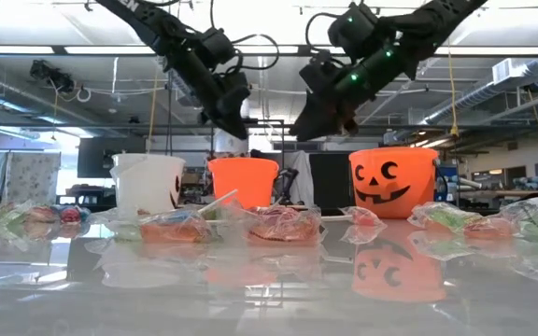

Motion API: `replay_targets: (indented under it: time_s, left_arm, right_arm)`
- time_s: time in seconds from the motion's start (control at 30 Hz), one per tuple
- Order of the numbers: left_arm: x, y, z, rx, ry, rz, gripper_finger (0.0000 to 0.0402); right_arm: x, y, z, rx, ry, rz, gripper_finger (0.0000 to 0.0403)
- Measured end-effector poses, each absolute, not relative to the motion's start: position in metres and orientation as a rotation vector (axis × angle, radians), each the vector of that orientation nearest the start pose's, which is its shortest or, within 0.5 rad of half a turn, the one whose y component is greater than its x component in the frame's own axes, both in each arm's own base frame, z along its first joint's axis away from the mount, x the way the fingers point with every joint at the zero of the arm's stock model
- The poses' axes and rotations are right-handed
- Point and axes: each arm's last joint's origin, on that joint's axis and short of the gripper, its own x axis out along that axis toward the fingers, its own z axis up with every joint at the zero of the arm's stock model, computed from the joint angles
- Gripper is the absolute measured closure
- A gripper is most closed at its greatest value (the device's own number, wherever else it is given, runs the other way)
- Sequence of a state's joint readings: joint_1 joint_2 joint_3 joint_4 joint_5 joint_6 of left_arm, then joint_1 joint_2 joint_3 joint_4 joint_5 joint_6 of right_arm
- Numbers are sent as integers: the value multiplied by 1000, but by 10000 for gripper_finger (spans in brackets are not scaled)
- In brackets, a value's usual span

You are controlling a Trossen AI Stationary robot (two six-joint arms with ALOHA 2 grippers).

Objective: Sort candy by brand, put in halloween buckets
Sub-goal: Put the blue lollipop into the left orange bucket

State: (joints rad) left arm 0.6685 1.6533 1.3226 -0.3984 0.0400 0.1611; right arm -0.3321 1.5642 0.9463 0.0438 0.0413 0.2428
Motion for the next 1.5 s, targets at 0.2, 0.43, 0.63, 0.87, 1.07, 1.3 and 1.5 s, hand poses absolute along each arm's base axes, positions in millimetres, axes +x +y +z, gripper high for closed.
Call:
replay_targets:
  time_s: [0.2,0.43,0.63,0.87,1.07,1.3,1.5]
  left_arm:
    - [275,208,298,-152,883,470,291]
    - [237,154,288,-246,987,429,301]
    - [199,108,270,-335,972,475,302]
    - [174,72,226,-405,1076,443,303]
    - [160,66,184,-422,1200,554,303]
    - [163,68,183,-444,1198,626,299]
    - [164,70,168,-458,1278,706,284]
  right_arm:
    - [316,-110,224,307,505,-366,253]
    - [318,-100,228,288,506,-277,253]
    - [317,-97,232,279,497,-259,253]
    - [317,-92,237,283,480,-225,253]
    - [314,-82,249,274,442,-194,253]
    - [313,-64,259,254,415,-150,253]
    - [312,-57,263,240,409,-130,253]
